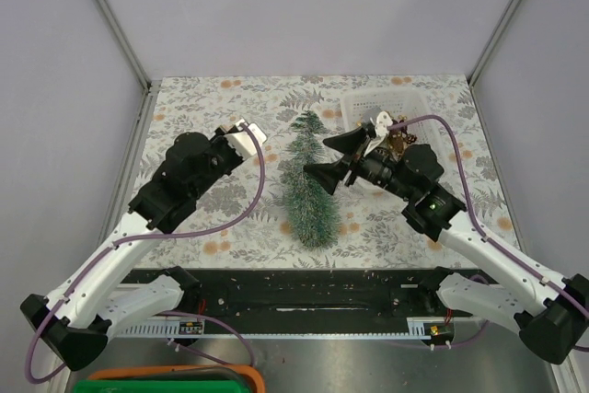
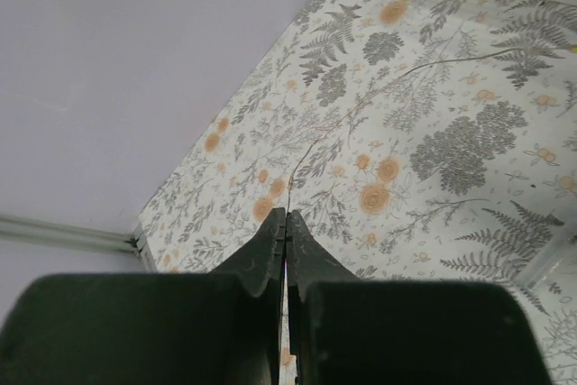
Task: Decorate the small christmas tree
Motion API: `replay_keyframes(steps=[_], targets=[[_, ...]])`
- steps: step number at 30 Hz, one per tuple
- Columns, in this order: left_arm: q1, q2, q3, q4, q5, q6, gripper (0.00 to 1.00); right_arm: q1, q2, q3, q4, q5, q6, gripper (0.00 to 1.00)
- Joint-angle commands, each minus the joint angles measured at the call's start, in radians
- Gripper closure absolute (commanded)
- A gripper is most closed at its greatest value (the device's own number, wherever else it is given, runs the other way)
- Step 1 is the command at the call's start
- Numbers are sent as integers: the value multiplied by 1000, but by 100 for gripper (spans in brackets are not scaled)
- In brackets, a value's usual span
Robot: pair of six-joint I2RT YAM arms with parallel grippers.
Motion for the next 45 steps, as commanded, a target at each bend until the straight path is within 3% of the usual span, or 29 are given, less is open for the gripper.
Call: replay_keyframes(steps=[1,9,15,21,26,37,45], targets=[[3,-22,20,71,111,-29,100,6,42,71,75,37,26,1],[2,-85,-32,66,241,5,100,6,129,71,165,-38,61,1],[0,-87,-35,57,273,2,100,23,167,65,187,-31,72,14],[0,-94,-39,45,292,5,100,43,152,21,236,-22,66,45],[0,-154,-54,16,250,7,100,45,95,-48,310,-28,58,83],[0,-453,-123,-188,240,122,100,43,36,-76,219,106,-29,99],[0,-548,-143,-284,103,125,100,43,-4,-90,172,184,-61,100]])
